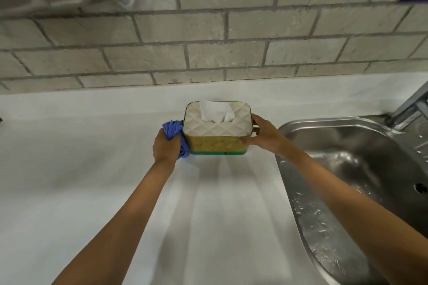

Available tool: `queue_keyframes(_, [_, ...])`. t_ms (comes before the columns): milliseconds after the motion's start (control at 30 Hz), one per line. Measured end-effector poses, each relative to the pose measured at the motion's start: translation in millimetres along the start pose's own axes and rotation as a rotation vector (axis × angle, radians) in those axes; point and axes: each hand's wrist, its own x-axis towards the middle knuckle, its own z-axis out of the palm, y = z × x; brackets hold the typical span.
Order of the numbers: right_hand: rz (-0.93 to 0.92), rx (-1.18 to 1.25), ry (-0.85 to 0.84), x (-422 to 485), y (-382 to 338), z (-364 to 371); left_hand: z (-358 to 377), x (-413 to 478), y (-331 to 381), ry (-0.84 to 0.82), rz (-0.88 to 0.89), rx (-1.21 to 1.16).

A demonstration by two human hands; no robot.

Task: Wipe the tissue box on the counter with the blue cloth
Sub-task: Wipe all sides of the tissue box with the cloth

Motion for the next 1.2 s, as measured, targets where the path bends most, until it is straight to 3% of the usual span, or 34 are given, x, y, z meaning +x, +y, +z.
queue_keyframes(267, [-0.058, 0.066, 0.019, -84.7, 17.7, 15.9, -32.7, -74.6, -27.3, -0.009, -0.058, -0.075])
queue_keyframes(533, [-0.074, 0.029, -0.068, -143.0, 39.0, 18.0, -57.6, -135.7, -50.5, 0.008, -0.109, -0.183])
queue_keyframes(733, [-0.092, -0.216, -0.211, -134.7, 30.4, 2.2, -60.8, -155.4, -54.9, 0.037, -0.116, -0.191])
queue_keyframes(933, [-0.112, -0.302, -0.323, -113.5, 21.4, -3.1, -58.6, -160.7, -54.6, 0.058, -0.094, -0.196])
queue_keyframes(1200, [-0.025, -0.11, -0.363, -104.6, 24.8, -5.1, -61.5, -160.3, -44.0, 0.077, -0.056, -0.227])
